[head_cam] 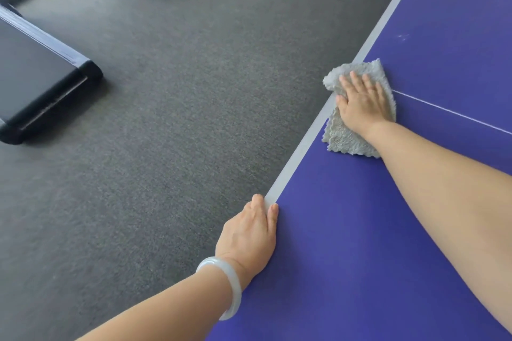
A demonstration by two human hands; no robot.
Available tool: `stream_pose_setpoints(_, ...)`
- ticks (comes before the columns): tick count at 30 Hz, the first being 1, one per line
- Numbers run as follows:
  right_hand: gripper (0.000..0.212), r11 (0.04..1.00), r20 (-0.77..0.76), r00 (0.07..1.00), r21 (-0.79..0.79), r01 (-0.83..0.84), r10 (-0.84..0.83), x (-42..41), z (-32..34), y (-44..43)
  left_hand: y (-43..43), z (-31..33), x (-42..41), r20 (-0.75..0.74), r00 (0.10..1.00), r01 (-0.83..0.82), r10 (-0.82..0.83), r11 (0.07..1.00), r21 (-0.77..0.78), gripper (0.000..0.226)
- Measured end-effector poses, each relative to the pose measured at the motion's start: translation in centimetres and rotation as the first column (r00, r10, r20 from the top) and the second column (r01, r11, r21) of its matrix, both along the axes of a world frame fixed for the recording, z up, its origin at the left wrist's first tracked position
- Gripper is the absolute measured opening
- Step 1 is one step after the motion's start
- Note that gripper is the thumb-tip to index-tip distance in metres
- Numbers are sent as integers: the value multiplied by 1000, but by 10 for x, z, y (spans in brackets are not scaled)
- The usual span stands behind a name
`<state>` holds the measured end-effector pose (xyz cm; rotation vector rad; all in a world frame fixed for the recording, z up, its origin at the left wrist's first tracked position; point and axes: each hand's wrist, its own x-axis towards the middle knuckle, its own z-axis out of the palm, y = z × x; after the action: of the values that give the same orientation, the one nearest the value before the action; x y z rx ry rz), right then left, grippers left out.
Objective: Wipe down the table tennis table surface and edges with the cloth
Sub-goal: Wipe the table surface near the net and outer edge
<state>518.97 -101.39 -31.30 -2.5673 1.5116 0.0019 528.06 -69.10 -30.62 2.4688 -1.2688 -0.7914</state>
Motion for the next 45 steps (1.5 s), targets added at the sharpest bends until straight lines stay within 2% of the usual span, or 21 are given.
stream_pose_setpoints(3,53,997,31,998,37,-62,60,13,3,24,4,-1,4,-8,1000,-5,5,1000,4,33)
stream_pose_setpoints(7,56,948,48,948,19,-316,315,-7,8,117,6,2,4,-4,1000,-15,15,999,-29,31)
stream_pose_setpoints(10,62,826,10,827,24,-562,562,-40,4,195,6,4,3,-7,1000,-29,29,999,-40,28)
stream_pose_setpoints(13,59,732,-22,732,30,-681,681,-77,4,181,4,6,1,-4,999,-35,35,998,-42,26)
stream_pose_setpoints(15,54,830,-31,830,0,-558,557,-84,6,144,4,6,1,-5,999,-48,48,998,-40,29)
stream_pose_setpoints(17,53,964,-12,964,14,-267,267,-74,9,117,4,6,1,-8,998,-60,60,997,-45,30)
stream_pose_setpoints(19,54,995,36,994,15,-103,102,-49,11,131,4,6,2,-24,998,-65,64,996,-56,29)
stream_pose_setpoints(21,56,979,60,977,-11,-204,204,-31,8,181,6,5,2,-44,997,-68,64,995,-76,27)
stream_pose_setpoints(25,56,846,70,844,-37,-531,533,-63,1,288,6,2,5,-40,998,-55,51,991,-119,24)
stream_pose_setpoints(27,56,809,34,808,-46,-586,588,-92,2,272,6,2,3,-18,999,-32,30,994,-106,27)
stream_pose_setpoints(28,56,830,11,832,-74,-552,554,-105,1,251,5,2,3,-17,999,-34,33,995,-90,30)
stream_pose_setpoints(29,56,881,3,886,-108,-460,463,-117,0,225,5,1,2,-13,999,-47,46,996,-71,32)
stream_pose_setpoints(31,55,988,15,991,-85,-133,135,-136,3,173,4,-3,2,23,998,-49,50,997,-56,35)
stream_pose_setpoints(33,57,985,-11,986,-30,167,-167,-136,6,152,3,-4,2,47,998,-42,44,998,-40,38)
stream_pose_setpoints(35,58,959,8,959,-29,283,-283,-112,7,176,4,-5,3,58,997,-46,48,998,-36,40)
stream_pose_setpoints(37,58,983,39,986,-81,166,-163,-88,4,237,5,-5,3,60,997,-44,46,998,-38,40)
stream_pose_setpoints(39,61,991,58,992,-79,-109,113,-82,-3,318,4,-5,4,68,997,-30,33,999,-45,39)
stream_pose_setpoints(41,65,928,58,926,-37,-370,372,-103,-1,371,2,-6,4,85,996,-15,19,999,-50,39)
stream_pose_setpoints(42,65,892,59,890,-15,-452,453,-121,0,367,2,-6,4,84,996,-12,17,998,-54,39)
stream_pose_setpoints(43,63,886,62,884,-16,-464,464,-141,1,348,2,-5,4,81,997,-12,17,998,-58,39)
stream_pose_setpoints(45,60,954,33,956,-88,-286,290,-180,1,294,3,-6,4,77,997,-24,28,998,-50,39)
